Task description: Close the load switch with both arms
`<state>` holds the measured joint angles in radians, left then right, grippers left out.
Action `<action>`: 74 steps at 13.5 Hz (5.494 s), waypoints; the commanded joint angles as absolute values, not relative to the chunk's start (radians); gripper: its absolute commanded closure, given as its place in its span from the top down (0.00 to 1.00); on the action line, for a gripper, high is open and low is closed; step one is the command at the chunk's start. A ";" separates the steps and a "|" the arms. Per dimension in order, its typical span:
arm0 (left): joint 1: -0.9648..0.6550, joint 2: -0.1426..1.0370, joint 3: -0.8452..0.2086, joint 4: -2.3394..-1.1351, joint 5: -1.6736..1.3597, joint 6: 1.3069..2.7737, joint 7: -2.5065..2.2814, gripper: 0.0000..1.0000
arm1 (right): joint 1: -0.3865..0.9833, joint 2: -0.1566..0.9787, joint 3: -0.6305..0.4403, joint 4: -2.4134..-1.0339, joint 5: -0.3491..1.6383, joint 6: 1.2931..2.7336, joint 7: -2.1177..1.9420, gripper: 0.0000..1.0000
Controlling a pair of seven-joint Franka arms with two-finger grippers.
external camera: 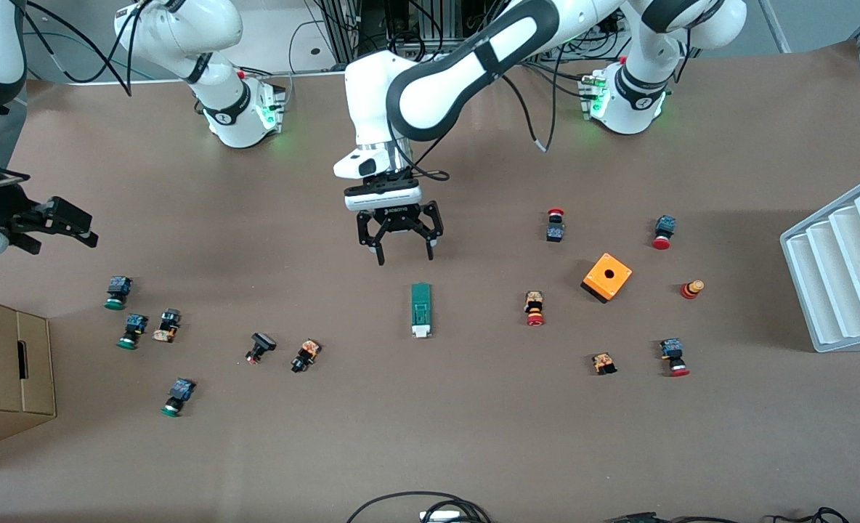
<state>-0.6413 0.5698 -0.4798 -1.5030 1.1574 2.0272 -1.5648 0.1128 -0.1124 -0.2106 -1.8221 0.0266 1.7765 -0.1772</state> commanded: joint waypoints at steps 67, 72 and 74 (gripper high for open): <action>0.063 0.138 -0.052 -1.505 0.008 1.634 -0.117 1.00 | 0.110 -0.026 -0.213 -1.720 0.002 1.825 -0.218 1.00; 0.063 0.109 -0.052 -1.514 0.017 1.546 -0.103 1.00 | 0.110 -0.025 -0.213 -1.720 0.002 1.825 -0.218 1.00; 0.063 0.101 -0.052 -1.520 0.011 1.545 -0.078 1.00 | 0.110 -0.025 -0.213 -1.720 0.002 1.825 -0.218 1.00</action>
